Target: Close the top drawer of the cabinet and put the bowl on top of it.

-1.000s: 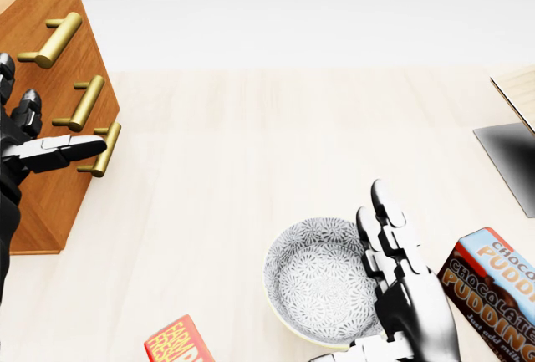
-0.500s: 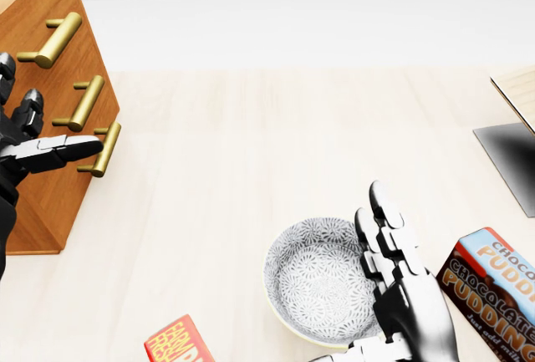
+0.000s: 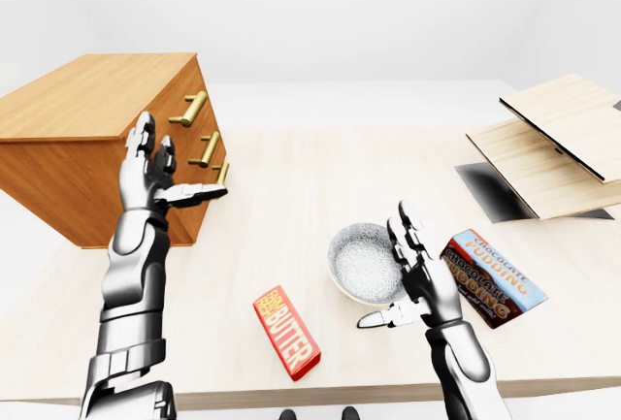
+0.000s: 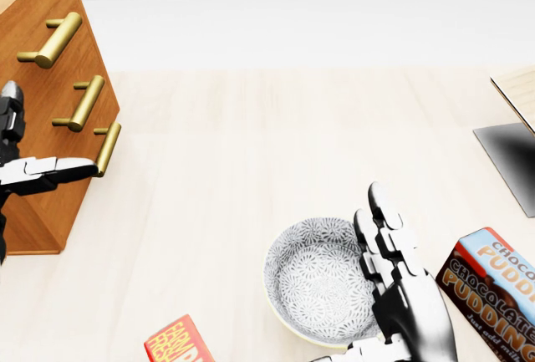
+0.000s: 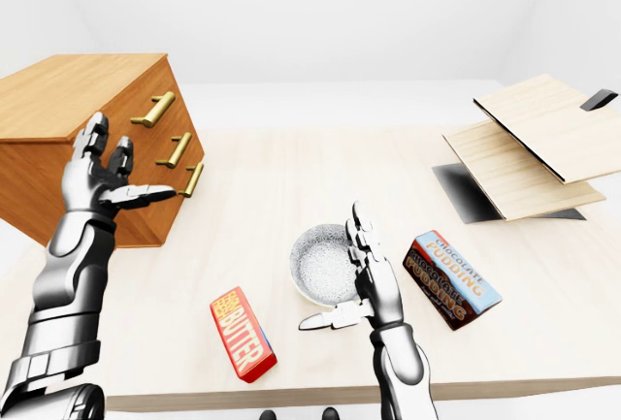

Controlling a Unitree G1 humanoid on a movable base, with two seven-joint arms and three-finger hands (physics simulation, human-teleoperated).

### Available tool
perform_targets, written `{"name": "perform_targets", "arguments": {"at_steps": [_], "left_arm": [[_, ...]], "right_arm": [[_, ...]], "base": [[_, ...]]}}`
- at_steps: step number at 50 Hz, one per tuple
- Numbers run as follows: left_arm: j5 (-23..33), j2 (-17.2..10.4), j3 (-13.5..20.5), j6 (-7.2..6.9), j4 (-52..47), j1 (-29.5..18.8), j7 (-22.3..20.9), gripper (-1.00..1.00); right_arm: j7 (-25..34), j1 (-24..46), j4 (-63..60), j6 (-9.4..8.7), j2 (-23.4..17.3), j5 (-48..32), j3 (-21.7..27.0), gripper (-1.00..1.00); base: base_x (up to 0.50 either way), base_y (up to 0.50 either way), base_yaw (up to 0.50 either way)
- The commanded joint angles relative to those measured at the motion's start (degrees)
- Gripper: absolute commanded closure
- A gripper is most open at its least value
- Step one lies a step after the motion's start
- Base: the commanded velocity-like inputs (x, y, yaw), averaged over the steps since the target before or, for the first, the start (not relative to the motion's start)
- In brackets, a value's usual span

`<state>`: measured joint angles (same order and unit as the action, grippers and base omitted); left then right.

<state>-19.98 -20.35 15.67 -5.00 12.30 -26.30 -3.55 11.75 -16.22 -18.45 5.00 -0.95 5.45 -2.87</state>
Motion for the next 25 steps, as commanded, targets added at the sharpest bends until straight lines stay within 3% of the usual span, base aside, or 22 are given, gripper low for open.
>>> {"name": "perform_targets", "arguments": {"at_steps": [1, 14, 25], "left_arm": [[2.20, 4.00, 1.56, 0.00, -19.41, 10.03, -0.10, -1.00], [6.34, 8.28, -0.37, 0.00, -26.03, 14.91, -3.69, -1.00], [12.11, 13.45, -4.68, 0.00, -34.82, 23.09, -7.12, -1.00]], "right_arm": [[-0.04, -0.06, 0.20, 0.00, 0.02, -0.16, -0.15, -1.00], [0.06, -0.15, -0.08, 0.00, -0.05, -0.10, -0.10, -1.00], [0.07, -0.72, -0.65, 0.00, -0.12, -0.17, -0.34, -1.00]], "base": [[0.00, 0.00, 0.00], [0.00, 0.00, 0.00], [0.00, 0.00, 0.00]]}}
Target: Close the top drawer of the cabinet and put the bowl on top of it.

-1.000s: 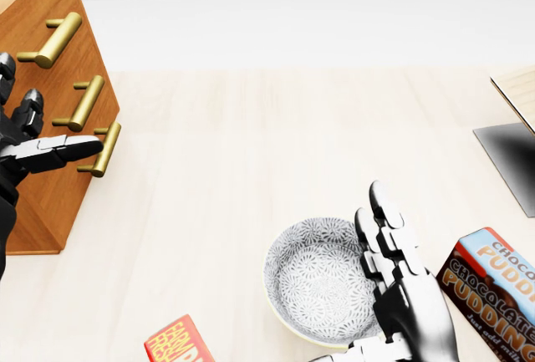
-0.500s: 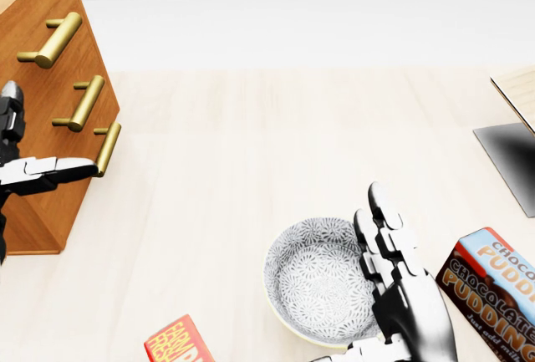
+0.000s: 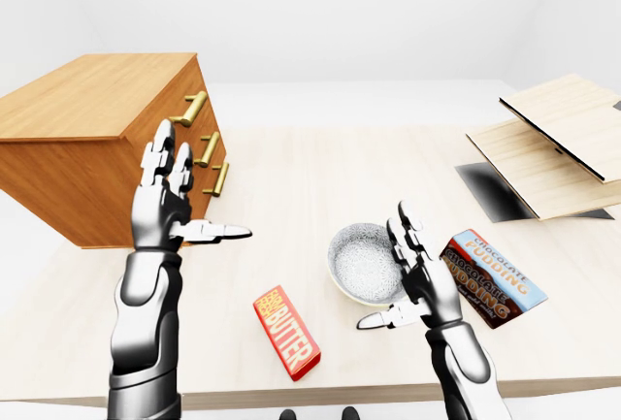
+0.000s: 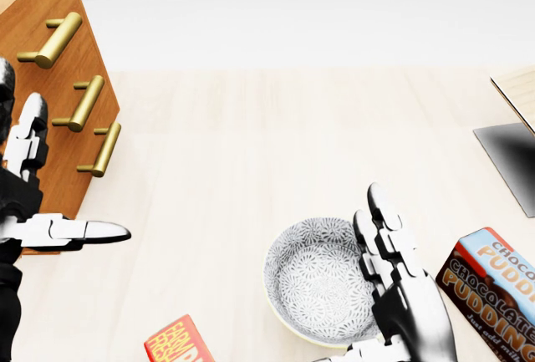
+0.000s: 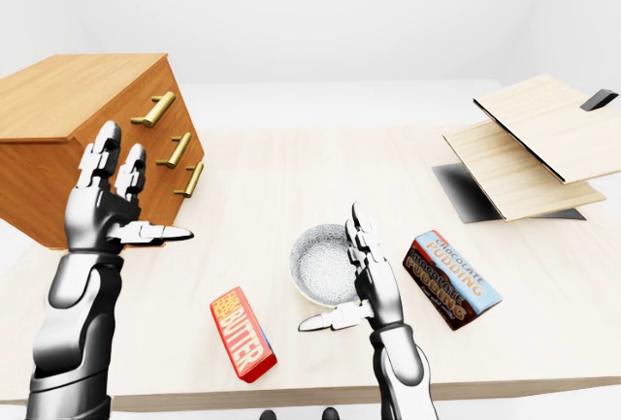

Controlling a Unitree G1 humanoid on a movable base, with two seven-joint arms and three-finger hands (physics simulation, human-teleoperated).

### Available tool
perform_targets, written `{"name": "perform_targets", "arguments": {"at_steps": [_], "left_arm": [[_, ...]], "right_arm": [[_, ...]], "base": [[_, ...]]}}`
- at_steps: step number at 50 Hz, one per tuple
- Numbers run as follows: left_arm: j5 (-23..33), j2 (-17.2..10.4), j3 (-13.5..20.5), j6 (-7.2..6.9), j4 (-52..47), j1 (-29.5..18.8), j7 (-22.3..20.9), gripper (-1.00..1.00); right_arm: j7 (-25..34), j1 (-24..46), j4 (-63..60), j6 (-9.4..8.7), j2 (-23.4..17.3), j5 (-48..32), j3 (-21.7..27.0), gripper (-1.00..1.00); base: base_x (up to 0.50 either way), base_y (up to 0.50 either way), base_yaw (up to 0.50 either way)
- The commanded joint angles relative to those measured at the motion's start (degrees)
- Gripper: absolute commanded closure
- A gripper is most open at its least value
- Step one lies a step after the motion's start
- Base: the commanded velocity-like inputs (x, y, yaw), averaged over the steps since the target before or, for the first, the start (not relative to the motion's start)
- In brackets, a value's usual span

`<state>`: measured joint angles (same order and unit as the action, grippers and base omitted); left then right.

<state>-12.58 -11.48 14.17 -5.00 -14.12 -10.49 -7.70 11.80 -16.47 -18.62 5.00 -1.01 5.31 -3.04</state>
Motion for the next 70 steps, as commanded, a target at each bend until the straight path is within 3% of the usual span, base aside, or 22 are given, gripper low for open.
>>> {"name": "perform_targets", "arguments": {"at_steps": [1, 15, 25, 41, 42, 43, 49, 51, 55, 70], "left_arm": [[4.94, 5.08, -3.35, 0.00, -8.98, 7.86, -3.17, -1.00], [12.58, 9.07, -9.02, 0.00, -19.16, 15.74, -4.16, -1.00], [15.39, 10.20, -12.43, 0.00, -25.97, 19.51, -4.18, -1.00], [15.51, 10.28, -12.45, 0.00, -26.08, 19.56, -4.24, -1.00], [22.88, 11.22, -22.10, 0.00, -32.10, 26.25, 0.18, -1.00], [23.66, 10.70, -23.64, 0.00, -32.52, 26.80, 1.43, -1.00], [24.47, 9.01, -27.11, 0.00, -33.25, 26.67, 3.80, -1.00], [25.33, 8.43, -29.02, 0.00, -33.16, 26.60, 4.88, -1.00], [25.67, 7.70, -30.43, 0.00, -33.74, 26.60, 5.79, -1.00], [29.71, 6.90, -35.79, 0.00, -38.18, 23.57, 7.13, -1.00]], "right_arm": [[0.04, -0.50, -0.54, 0.00, -0.08, 0.01, -0.17, -1.00], [0.14, -0.34, -0.30, 0.00, -0.12, 0.18, -0.09, -1.00], [0.64, -0.84, -1.74, -0.26, -0.13, 0.75, 0.66, -1.00], [0.76, -0.84, -1.76, -0.29, -0.02, 0.68, 0.75, -1.00], [1.52, -3.28, -7.75, -2.36, -0.86, 4.09, 3.79, -1.00], [1.97, -3.37, -8.39, -2.90, -0.56, 4.37, 4.54, -1.00], [3.28, -3.53, -9.63, -3.94, 0.47, 4.19, 6.27, -1.00], [3.99, -4.18, -11.60, -5.15, 0.66, 5.15, 7.96, -1.00], [5.04, -4.26, -13.20, -6.67, 1.34, 6.17, 10.12, -1.00], [7.77, -3.80, -16.21, -9.63, 3.58, 8.19, 15.60, -1.00]], "base": [[0.00, 0.00, 0.00], [0.00, 0.00, 0.00], [0.00, 0.00, 0.00], [0.00, 0.00, 0.00], [0.00, 0.00, 0.00], [0.00, 0.00, 0.00], [0.00, 0.00, 0.00], [0.00, 0.00, 0.00], [0.00, 0.00, 0.00], [0.00, 0.00, 0.00]]}}
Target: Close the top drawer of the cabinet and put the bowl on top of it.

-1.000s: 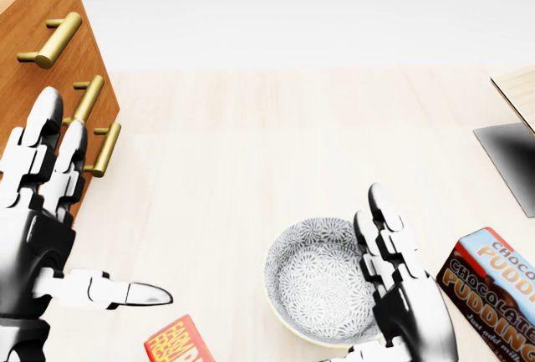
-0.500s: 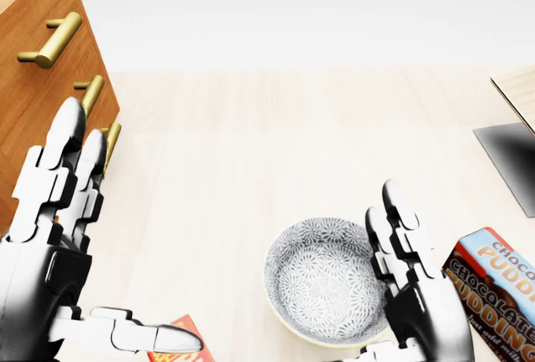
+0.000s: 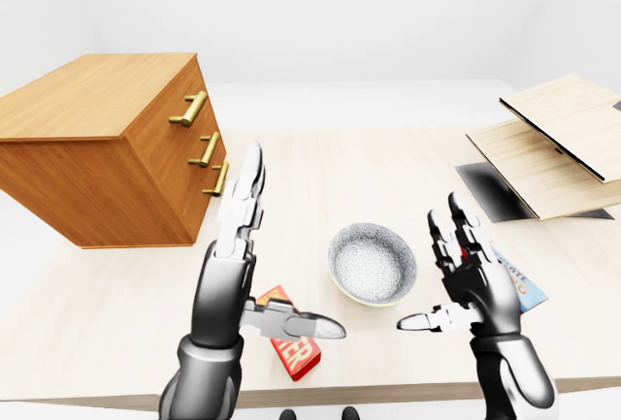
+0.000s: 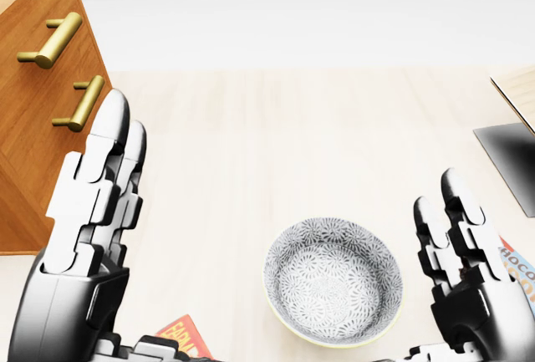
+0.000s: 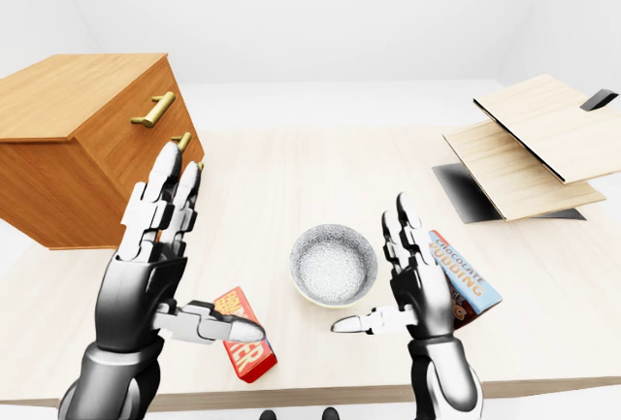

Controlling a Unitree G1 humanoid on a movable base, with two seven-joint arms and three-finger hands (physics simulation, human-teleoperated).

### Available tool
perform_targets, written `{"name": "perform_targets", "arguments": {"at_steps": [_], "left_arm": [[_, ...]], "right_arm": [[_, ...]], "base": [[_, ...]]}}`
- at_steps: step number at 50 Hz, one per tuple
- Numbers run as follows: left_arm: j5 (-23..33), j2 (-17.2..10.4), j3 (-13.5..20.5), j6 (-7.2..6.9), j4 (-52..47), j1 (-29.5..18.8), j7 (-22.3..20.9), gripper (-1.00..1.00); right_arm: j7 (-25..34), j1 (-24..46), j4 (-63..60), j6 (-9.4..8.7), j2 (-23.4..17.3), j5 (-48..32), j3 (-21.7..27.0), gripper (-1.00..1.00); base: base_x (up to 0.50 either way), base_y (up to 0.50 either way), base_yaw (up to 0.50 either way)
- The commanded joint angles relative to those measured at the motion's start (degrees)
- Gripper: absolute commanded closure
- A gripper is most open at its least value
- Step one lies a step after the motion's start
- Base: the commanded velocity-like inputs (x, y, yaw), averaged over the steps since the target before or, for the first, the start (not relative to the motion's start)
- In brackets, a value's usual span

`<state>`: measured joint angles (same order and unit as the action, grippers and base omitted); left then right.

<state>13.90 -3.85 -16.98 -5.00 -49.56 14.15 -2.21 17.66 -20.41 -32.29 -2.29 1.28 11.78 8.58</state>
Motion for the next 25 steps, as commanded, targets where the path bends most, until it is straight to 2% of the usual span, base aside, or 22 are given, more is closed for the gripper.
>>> {"name": "perform_targets", "arguments": {"at_steps": [1, 7, 14, 20, 25], "left_arm": [[3.24, -0.74, -4.67, 0.00, -2.76, -1.09, 1.66, -1.00], [3.77, -0.08, -4.96, 0.00, -2.31, -3.19, 1.50, -1.00], [5.09, 1.32, -4.55, 0.00, -3.93, -6.69, 0.01, -1.00], [8.32, 1.24, -8.39, 0.00, -2.14, -6.56, 0.99, -1.00], [9.75, 1.52, -10.03, 0.00, 0.91, -6.54, 2.20, -1.00]], "right_arm": [[1.96, 0.16, -2.55, -2.37, 1.33, 1.70, 4.03, -1.00], [2.74, 0.85, -4.12, -2.71, 1.87, 3.83, 7.36, -1.00], [3.04, 1.85, -4.04, -2.71, 2.05, 4.70, 9.00, -1.00], [3.25, 2.72, -4.35, -2.71, 2.03, 5.80, 10.75, -1.00], [3.19, 3.03, -4.53, -2.71, 2.01, 6.22, 11.49, -1.00]], "base": [[0.00, 0.00, 0.00], [0.00, 0.00, 0.00], [0.00, 0.00, 0.00], [0.00, 0.00, 0.00], [0.00, 0.00, 0.00]]}}
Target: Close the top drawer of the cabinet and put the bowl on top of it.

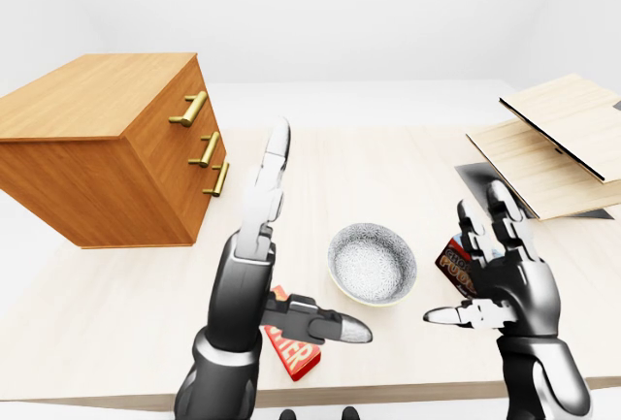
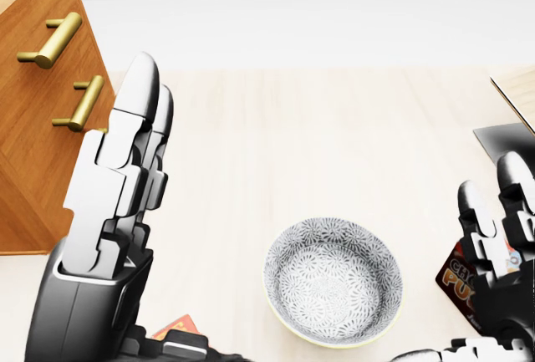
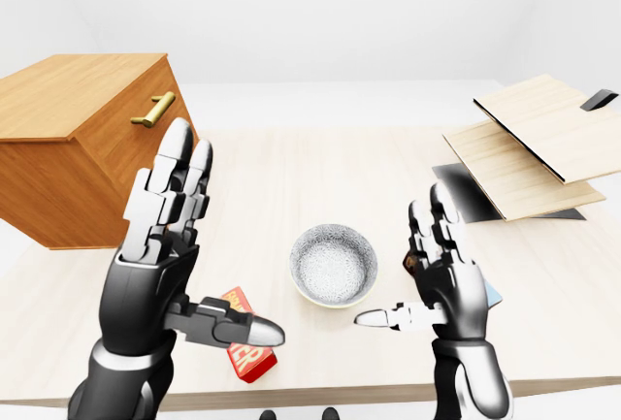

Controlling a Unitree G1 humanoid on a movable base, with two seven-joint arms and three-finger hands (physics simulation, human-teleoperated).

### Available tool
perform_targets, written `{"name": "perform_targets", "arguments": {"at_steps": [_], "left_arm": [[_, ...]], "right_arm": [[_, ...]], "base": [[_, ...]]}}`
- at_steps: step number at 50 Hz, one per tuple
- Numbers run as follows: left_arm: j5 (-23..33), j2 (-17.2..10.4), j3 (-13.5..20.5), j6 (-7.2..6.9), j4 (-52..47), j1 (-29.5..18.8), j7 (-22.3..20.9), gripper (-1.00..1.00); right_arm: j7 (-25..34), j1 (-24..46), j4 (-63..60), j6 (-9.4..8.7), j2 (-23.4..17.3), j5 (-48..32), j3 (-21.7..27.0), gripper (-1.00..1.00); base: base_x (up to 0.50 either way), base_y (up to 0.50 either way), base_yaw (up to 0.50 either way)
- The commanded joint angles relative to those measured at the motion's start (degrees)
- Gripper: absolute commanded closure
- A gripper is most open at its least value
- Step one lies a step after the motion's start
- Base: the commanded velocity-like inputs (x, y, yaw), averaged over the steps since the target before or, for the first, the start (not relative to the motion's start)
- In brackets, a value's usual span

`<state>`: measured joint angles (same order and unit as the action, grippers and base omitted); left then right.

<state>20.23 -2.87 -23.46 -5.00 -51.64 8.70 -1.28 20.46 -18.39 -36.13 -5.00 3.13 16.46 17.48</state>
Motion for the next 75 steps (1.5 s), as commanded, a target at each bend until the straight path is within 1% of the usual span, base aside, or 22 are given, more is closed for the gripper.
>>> {"name": "perform_targets", "arguments": {"at_steps": [1, 4, 6, 7, 9, 11, 15, 20, 24, 25, 26, 28, 29, 31, 33, 35, 37, 42, 52, 58, 64, 75], "left_arm": [[3.46, 0.57, -3.57, 0.00, 3.03, -1.08, 1.26, -1.00], [6.23, 0.50, -5.69, 0.00, 6.64, -0.87, 3.11, -1.00], [6.96, 0.73, -6.57, 0.00, 7.77, -0.59, 3.56, -1.00], [7.97, 0.77, -7.74, 0.00, 8.93, -0.45, 4.20, -1.00], [8.26, 0.90, -8.21, 0.00, 9.35, -0.32, 4.20, -1.00], [10.75, 0.67, -10.27, 0.00, 12.46, -0.32, 5.38, -1.00], [13.25, 1.26, -11.66, 0.00, 15.73, -0.51, 5.89, -1.00], [16.66, 2.15, -14.30, 0.00, 19.96, -0.33, 8.20, -1.00], [20.71, 2.60, -15.24, 0.00, 23.07, -0.20, 11.24, -1.00], [20.83, 2.67, -15.21, 0.00, 23.13, -0.15, 11.21, -1.00], [22.39, 2.79, -15.40, 0.00, 24.36, -0.17, 12.41, -1.00], [24.05, 2.95, -15.66, 0.00, 25.34, 0.03, 13.02, -1.00], [25.90, 3.09, -15.70, 0.00, 26.13, 0.13, 14.96, -1.00], [29.00, 3.20, -16.00, 0.00, 28.10, 0.39, 16.97, -1.00], [32.72, 3.86, -15.31, 0.00, 31.19, 0.13, 20.44, -1.00], [33.52, 4.06, -15.46, 0.00, 32.56, 0.45, 20.42, -1.00], [35.54, 4.47, -15.40, 0.00, 33.92, 0.36, 22.43, -1.00], [36.40, 4.95, -16.50, 0.00, 33.34, 0.77, 21.10, -1.00], [39.33, 6.17, -17.95, 0.00, 36.29, 0.05, 22.63, -1.00], [41.22, 6.64, -19.84, 0.00, 37.43, 0.18, 23.30, -1.00], [43.02, 7.54, -19.55, 0.00, 37.69, -0.92, 22.81, -1.00], [45.70, 8.47, -20.49, 0.00, 39.11, -1.24, 22.80, -1.00]], "right_arm": [[0.40, 1.02, -0.71, 0.00, 0.17, 1.55, 2.62, -1.00], [0.60, 0.83, -1.23, 0.00, 0.33, 1.96, 3.18, -1.00], [0.63, 0.84, -1.36, 0.00, 0.43, 1.96, 3.37, -1.00], [0.73, 0.75, -1.63, 0.00, 0.45, 2.31, 3.69, -1.00], [0.83, 0.73, -1.74, 0.00, 0.55, 2.35, 3.86, -1.00], [0.97, 0.77, -1.81, 0.00, 0.60, 2.50, 4.15, -1.00], [1.08, 0.91, -1.87, 0.00, 0.62, 2.70, 4.46, -1.00], [1.47, 0.77, -2.52, 0.00, 0.73, 3.50, 5.32, -1.00], [1.75, 0.84, -2.57, 0.00, 0.85, 3.66, 5.69, -1.00], [1.76, 0.85, -2.57, 0.00, 0.87, 3.65, 5.70, -1.00], [1.80, 0.86, -2.60, 0.00, 0.88, 3.69, 5.71, -1.00], [1.82, 0.81, -2.60, 0.00, 0.98, 3.57, 5.64, -1.00], [1.88, 0.73, -2.60, 0.00, 1.06, 3.45, 5.52, -1.00], [1.84, 0.81, -2.39, 0.00, 1.09, 3.19, 5.29, -1.00], [1.74, 0.96, -2.21, 0.00, 0.96, 3.17, 5.19, -1.00], [1.65, 1.01, -2.15, 0.00, 0.86, 3.20, 5.15, -1.00], [1.63, 0.96, -2.20, 0.00, 0.85, 3.31, 5.19, -1.00], [1.69, 0.86, -2.41, 0.00, 0.84, 3.58, 5.40, -1.00], [1.79, 0.85, -2.86, 0.00, 0.97, 3.93, 5.86, -1.00], [1.84, 0.89, -2.88, 0.00, 0.97, 4.03, 5.98, -1.00], [1.98, 0.82, -2.92, 0.00, 1.05, 3.89, 5.79, -1.00], [1.85, 0.96, -2.86, 0.00, 0.93, 3.89, 5.78, -1.00]], "base": [[0.00, 0.00, 0.00], [0.00, 0.00, 0.00], [0.00, 0.00, 0.00], [0.00, 0.00, 0.00], [0.00, 0.00, 0.00], [0.00, 0.00, 0.00], [0.00, 0.00, 0.00], [0.00, 0.00, 0.00], [0.00, 0.00, 0.00], [0.00, 0.00, 0.00], [0.00, 0.00, 0.00], [0.00, 0.00, 0.00], [0.00, 0.00, 0.00], [0.00, 0.00, 0.00], [0.00, 0.00, 0.00], [0.00, 0.00, 0.00], [0.00, 0.00, 0.00], [0.00, 0.00, 0.00], [0.00, 0.00, 0.00], [0.00, 0.00, 0.00], [0.00, 0.00, 0.00], [0.00, 0.00, 0.00]]}}
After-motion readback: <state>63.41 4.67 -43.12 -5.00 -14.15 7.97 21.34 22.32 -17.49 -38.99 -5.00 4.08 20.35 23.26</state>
